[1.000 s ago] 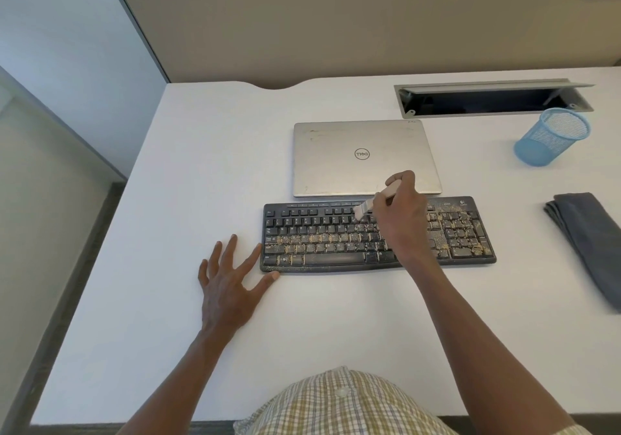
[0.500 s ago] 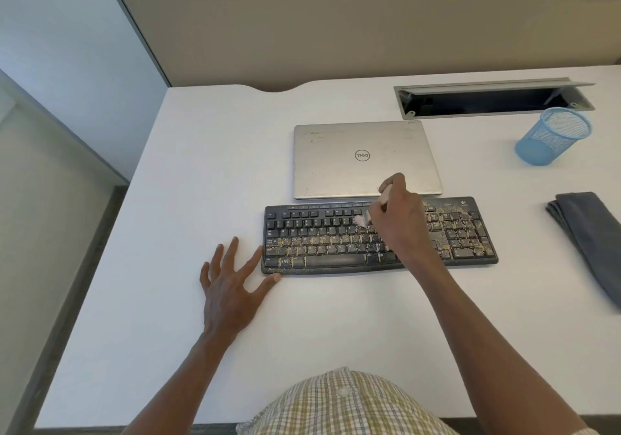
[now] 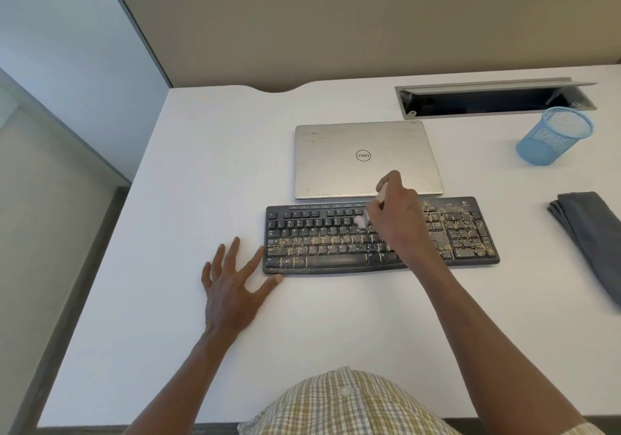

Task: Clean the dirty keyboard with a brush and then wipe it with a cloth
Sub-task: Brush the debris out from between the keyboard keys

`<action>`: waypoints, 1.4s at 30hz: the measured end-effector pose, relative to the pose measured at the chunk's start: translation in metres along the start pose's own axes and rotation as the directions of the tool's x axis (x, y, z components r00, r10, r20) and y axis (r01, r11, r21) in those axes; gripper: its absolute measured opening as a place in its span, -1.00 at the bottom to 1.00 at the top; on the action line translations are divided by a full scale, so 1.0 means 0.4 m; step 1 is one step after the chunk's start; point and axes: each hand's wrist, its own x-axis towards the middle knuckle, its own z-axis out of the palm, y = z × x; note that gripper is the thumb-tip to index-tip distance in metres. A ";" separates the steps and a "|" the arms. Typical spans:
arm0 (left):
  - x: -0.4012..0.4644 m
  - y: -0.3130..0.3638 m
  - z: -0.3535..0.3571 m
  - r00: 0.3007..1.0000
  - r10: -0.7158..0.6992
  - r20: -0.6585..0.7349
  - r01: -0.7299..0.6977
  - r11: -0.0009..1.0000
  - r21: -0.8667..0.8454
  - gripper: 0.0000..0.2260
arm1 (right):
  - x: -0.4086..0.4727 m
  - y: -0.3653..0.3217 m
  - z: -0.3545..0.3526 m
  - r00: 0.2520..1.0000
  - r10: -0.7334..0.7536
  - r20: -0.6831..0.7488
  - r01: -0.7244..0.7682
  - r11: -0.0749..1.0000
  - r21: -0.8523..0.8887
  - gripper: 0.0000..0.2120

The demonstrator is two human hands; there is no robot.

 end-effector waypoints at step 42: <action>0.000 0.004 -0.003 1.000 -0.008 0.013 0.008 1.000 -0.004 -0.32 | 0.016 -0.011 -0.011 0.910 -0.252 0.329 0.218 0.966 0.136 -0.69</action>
